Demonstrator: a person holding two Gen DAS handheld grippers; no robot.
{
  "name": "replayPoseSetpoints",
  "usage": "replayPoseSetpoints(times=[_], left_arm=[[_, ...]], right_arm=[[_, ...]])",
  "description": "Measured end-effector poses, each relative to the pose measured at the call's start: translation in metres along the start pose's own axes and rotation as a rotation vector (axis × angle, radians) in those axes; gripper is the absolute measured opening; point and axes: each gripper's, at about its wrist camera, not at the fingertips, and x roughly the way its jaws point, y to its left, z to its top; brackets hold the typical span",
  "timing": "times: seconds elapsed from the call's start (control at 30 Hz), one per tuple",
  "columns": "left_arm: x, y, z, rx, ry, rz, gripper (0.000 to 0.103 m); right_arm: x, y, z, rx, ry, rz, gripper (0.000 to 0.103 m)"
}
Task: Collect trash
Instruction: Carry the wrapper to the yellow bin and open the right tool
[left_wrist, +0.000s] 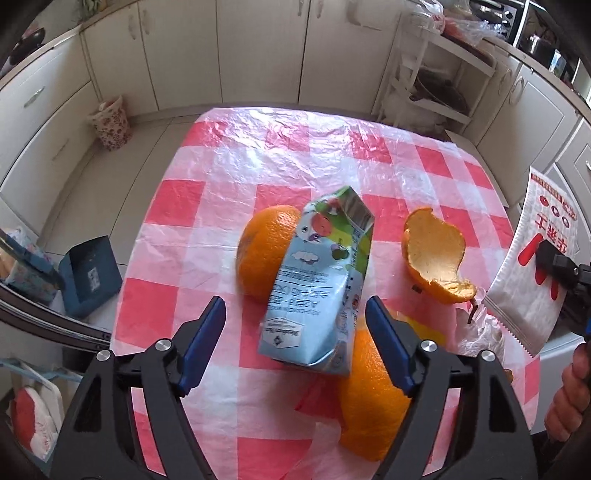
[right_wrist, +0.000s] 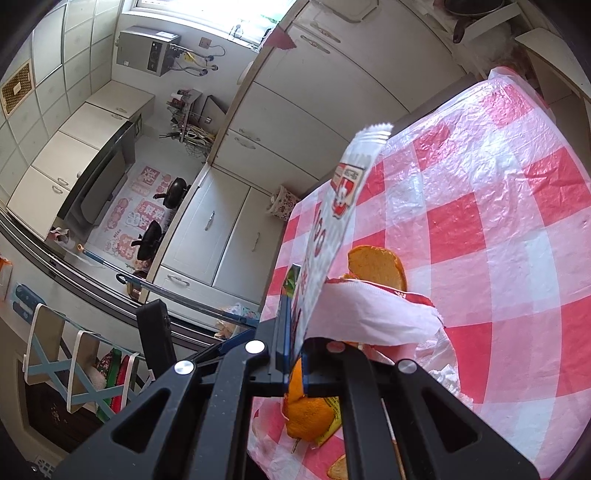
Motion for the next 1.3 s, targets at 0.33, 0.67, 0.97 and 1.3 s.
replayPoseSetpoints(times=[0.33,0.67,0.97,1.3], left_arm=[[0.017,-0.017,0.006,0.04,0.03,0.0,0.045],[-0.016,-0.001,0.009,-0.057,-0.063,-0.061,0.041],[-0.044,0.014,0.004,-0.126,-0.132,-0.17,0.041],[-0.072,0.008,-0.015,-0.115,-0.187,-0.25,0.041]], right_arm=[[-0.001,-0.005,0.009,0.007,-0.006,0.005,0.005],[-0.013,-0.005,0.008,0.004,-0.036,-0.008,0.005],[-0.02,0.009,0.0,-0.051,-0.045,-0.059,0.005],[-0.062,0.007,-0.006,-0.08,-0.119,-0.187,0.005]])
